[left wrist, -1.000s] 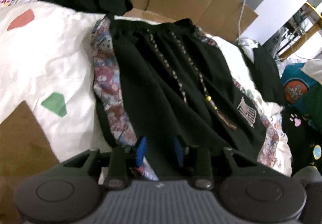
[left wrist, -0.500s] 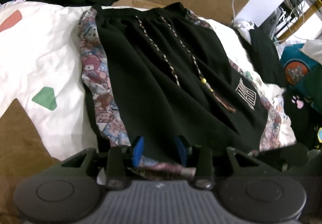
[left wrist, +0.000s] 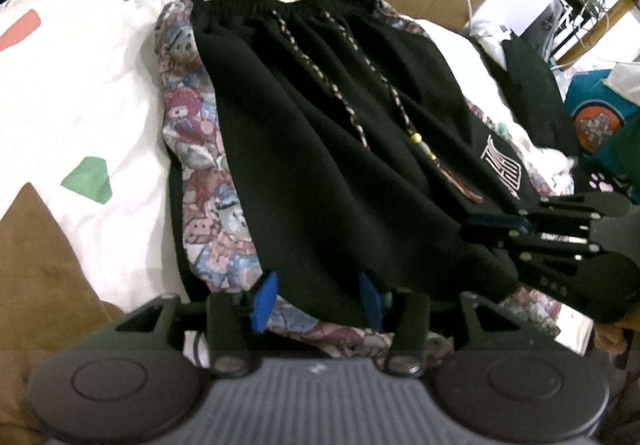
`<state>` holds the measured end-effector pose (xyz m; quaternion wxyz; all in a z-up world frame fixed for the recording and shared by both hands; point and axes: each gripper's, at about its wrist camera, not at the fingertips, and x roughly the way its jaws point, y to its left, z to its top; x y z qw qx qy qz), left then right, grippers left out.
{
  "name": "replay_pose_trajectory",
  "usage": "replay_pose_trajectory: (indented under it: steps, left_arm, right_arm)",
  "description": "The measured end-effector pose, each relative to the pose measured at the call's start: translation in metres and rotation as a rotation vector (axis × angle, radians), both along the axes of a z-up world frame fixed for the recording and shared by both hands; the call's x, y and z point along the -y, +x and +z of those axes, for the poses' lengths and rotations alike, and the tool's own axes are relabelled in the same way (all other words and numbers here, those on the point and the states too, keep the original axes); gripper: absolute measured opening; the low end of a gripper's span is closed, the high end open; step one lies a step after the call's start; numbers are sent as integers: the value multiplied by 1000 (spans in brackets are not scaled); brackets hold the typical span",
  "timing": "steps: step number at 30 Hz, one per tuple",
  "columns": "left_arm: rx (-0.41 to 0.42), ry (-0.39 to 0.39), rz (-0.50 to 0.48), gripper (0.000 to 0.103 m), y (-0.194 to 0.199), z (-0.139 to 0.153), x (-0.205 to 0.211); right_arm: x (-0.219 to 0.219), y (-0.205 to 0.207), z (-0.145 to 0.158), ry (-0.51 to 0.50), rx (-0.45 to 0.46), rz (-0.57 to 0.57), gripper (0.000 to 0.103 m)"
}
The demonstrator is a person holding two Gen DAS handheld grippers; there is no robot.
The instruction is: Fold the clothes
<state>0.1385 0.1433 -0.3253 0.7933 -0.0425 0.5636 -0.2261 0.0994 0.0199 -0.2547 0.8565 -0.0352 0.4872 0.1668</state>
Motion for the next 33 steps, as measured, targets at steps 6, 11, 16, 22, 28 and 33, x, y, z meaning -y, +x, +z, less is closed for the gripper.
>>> replay_pose_trajectory:
  steps: [6, 11, 16, 22, 28, 33]
  left_arm:
    - [12, -18, 18, 55, 2, 2, -3]
    - [31, -3, 39, 58, -2, 8, -7]
    - [87, 60, 17, 59, -14, 28, -13]
    - [155, 58, 50, 59, -27, 62, -30]
    - [168, 21, 41, 59, -43, 73, -38]
    - [198, -3, 33, 71, -62, 70, -40]
  right_arm:
    - [-14, -20, 9, 66, 9, 68, 10]
    - [-23, -31, 15, 70, 17, 87, 15]
    - [-22, -38, 21, 100, 32, 95, 26]
    - [-17, -41, 32, 118, 57, 111, 29]
    - [-18, -45, 36, 127, 73, 136, 29]
    - [-24, -50, 31, 137, 64, 146, 29]
